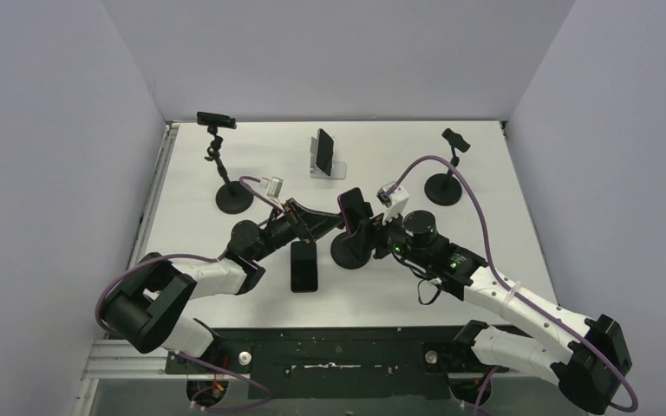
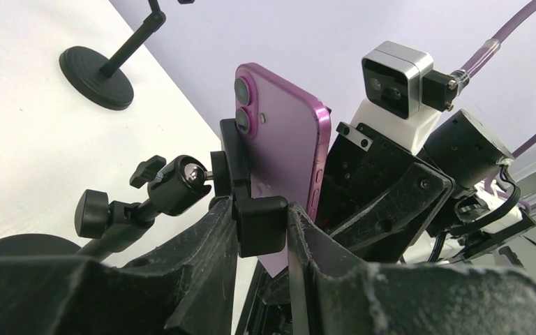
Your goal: Remove the phone from the phone stand
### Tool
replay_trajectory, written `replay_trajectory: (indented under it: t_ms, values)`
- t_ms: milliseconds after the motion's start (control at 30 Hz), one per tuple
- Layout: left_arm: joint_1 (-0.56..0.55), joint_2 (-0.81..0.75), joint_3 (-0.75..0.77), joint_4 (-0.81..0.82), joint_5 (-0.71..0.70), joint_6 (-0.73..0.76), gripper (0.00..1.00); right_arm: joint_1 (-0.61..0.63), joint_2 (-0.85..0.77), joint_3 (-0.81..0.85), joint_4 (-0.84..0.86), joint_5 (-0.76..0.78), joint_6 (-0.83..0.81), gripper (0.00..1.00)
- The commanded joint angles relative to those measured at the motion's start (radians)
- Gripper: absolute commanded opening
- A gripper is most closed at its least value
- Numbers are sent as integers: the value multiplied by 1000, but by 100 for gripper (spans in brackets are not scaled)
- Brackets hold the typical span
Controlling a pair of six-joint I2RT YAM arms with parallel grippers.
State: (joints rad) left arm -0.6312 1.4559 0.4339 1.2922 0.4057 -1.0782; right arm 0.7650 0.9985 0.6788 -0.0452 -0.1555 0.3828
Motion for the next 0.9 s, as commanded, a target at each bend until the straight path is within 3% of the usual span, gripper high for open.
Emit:
replay_trajectory:
  t_ms: [0, 167, 433, 667, 867]
  values:
    - [9, -40, 25, -86, -8, 76, 0, -27, -41, -2, 51, -26, 18, 0]
    - [-17, -48, 54, -155, -16, 119, 0, -25, -48, 13, 105, -146, 39, 0]
    - [-40, -65, 87, -230, -40, 154, 0, 4, -58, 57, 119, -219, 53, 0]
    - [-39, -105, 109, -297, -56, 175, 38, 63, -72, 128, 51, -200, 26, 0]
    - [-40, -174, 108, -345, -88, 193, 60, 91, -100, 177, -28, -164, -2, 0]
